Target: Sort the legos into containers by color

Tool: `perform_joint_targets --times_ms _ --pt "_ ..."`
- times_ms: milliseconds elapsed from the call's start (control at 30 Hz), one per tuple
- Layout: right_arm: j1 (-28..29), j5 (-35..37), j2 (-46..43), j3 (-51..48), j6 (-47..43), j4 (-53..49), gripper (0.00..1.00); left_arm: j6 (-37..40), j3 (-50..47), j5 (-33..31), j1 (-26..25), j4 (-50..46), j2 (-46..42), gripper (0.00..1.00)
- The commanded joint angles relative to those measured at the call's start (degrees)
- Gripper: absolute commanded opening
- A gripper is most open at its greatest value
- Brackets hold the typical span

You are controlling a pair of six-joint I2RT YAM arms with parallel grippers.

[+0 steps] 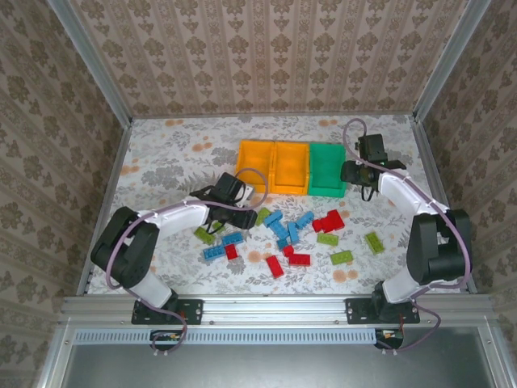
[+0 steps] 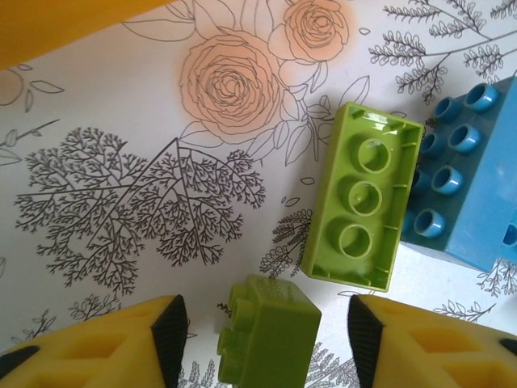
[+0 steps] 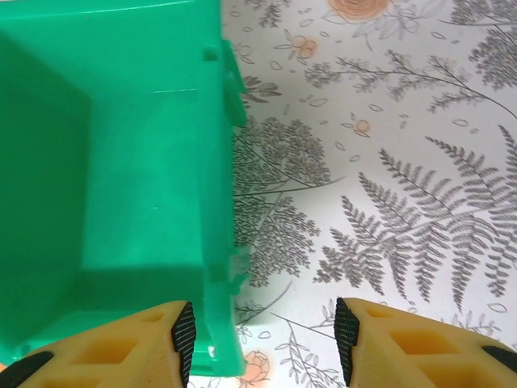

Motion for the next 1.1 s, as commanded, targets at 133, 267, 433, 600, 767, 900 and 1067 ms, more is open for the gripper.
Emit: perform_joint_targets --times_ms 133,267,433,600,767,900,1067 --pt "-6.6 -0.1 -4.7 -4.6 8.0 -4.4 0.57 0.7 1.3 2.1 -0.3 -0.2 2.5 0.48" --pt "-9.7 0.2 -6.9 -6.9 10.6 -7.5 0.62 0.4 0.9 2.3 -0.3 0.3 2.8 0.43" --pt "-10.2 4.3 -8.4 -8.5 13.6 -15.9 0.77 0.1 0.8 2.7 0.1 0.6 2.4 0.29" --pt "-10.3 3.5 -12.7 -13.0 17.2 -20.0 0.8 -0.2 1.0 2.5 0.5 0.2 1.3 0.2" --pt "-10.3 -1.5 -17.3 -18.7 19.2 -20.5 0.84 -1.5 1.5 2.0 2.0 -0.7 -0.5 0.16" --pt "-10.1 -2.0 -20.6 -22.9 21.2 -20.8 0.87 -1.2 4.4 1.6 2.7 -2.7 -3.0 0.16" --pt "-10.1 -0.9 -23.3 -24.5 21.0 -21.9 0.88 0.5 10.1 2.3 3.7 -3.7 -4.2 0.16"
